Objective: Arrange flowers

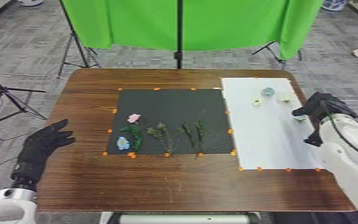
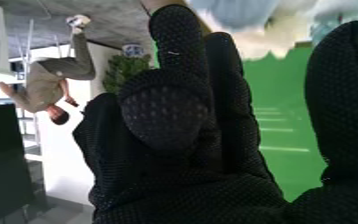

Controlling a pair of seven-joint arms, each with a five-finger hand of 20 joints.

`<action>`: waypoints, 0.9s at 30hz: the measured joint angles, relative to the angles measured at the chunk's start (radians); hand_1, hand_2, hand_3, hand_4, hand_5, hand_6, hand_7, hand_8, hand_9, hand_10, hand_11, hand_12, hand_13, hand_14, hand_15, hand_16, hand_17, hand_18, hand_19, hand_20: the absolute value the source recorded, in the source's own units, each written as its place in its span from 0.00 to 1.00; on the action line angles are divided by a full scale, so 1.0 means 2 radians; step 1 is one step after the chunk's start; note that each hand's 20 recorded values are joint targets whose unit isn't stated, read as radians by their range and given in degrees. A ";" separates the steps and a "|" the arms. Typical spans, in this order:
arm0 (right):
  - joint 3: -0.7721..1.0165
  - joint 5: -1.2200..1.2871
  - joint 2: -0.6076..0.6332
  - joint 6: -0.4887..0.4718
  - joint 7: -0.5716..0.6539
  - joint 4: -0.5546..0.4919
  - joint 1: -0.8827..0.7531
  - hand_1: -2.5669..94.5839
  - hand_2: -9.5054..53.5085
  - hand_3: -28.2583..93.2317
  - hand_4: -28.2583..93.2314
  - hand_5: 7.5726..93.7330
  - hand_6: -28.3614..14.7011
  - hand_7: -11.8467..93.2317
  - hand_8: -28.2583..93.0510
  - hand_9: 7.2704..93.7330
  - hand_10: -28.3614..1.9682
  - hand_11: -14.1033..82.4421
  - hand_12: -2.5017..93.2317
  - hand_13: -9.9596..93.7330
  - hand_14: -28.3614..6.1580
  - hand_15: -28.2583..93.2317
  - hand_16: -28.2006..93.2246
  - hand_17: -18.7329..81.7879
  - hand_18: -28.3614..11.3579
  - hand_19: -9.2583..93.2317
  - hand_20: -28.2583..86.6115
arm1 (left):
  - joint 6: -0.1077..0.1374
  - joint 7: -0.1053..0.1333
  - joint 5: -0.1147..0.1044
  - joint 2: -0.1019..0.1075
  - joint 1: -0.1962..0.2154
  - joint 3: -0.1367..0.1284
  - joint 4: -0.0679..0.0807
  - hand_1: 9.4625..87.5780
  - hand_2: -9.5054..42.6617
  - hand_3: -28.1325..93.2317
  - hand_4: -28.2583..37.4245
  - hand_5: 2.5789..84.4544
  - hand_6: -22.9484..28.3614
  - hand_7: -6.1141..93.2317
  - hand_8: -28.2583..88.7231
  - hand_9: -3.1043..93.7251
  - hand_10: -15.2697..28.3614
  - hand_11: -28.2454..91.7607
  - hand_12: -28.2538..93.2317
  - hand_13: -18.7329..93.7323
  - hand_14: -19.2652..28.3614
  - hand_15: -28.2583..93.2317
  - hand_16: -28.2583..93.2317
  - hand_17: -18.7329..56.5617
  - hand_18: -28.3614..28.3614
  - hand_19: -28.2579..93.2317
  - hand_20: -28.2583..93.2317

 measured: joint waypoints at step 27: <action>-0.077 0.007 -0.033 0.200 -0.021 -0.051 0.077 0.66 0.00 0.70 0.09 0.85 0.63 0.33 0.32 0.97 0.66 0.27 0.51 0.99 0.81 0.73 0.54 0.82 0.37 1.00 0.75 | -0.002 -0.008 0.002 -0.004 0.005 -0.003 -0.002 0.23 0.38 0.71 0.00 0.48 0.56 0.19 0.19 0.51 0.68 0.42 0.33 0.54 0.82 0.45 0.22 0.39 0.75 0.39 0.42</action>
